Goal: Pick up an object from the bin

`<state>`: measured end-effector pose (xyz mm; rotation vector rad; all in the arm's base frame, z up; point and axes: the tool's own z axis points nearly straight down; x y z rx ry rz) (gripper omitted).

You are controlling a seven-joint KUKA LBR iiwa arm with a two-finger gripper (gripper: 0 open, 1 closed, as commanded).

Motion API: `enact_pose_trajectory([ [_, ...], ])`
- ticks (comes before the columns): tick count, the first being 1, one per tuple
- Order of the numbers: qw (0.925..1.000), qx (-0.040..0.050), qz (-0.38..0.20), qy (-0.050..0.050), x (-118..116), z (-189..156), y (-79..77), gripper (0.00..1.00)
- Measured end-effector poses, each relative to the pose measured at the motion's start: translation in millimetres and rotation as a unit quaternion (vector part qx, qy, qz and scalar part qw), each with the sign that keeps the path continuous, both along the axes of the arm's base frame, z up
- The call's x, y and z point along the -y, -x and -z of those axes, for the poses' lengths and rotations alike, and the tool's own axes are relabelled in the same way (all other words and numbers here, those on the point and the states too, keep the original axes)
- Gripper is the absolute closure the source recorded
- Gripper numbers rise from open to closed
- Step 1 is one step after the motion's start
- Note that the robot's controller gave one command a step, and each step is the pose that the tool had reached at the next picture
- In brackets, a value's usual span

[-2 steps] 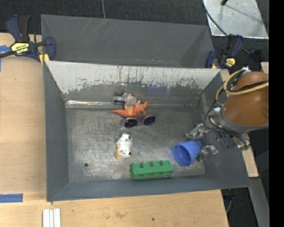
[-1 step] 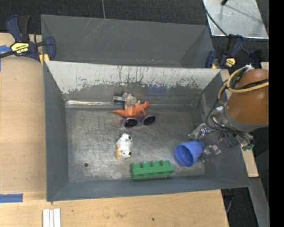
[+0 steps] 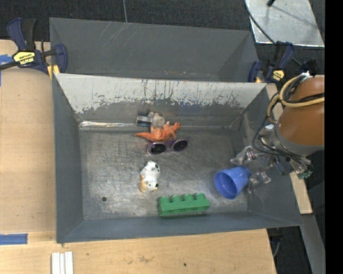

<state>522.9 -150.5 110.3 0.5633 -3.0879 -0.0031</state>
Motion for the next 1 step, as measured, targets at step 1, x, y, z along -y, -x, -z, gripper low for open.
enact_pose_trajectory([
  [1, 1.0, 0.002, 0.001, 0.001, 0.2, -22.1, -0.9, 1.0],
])
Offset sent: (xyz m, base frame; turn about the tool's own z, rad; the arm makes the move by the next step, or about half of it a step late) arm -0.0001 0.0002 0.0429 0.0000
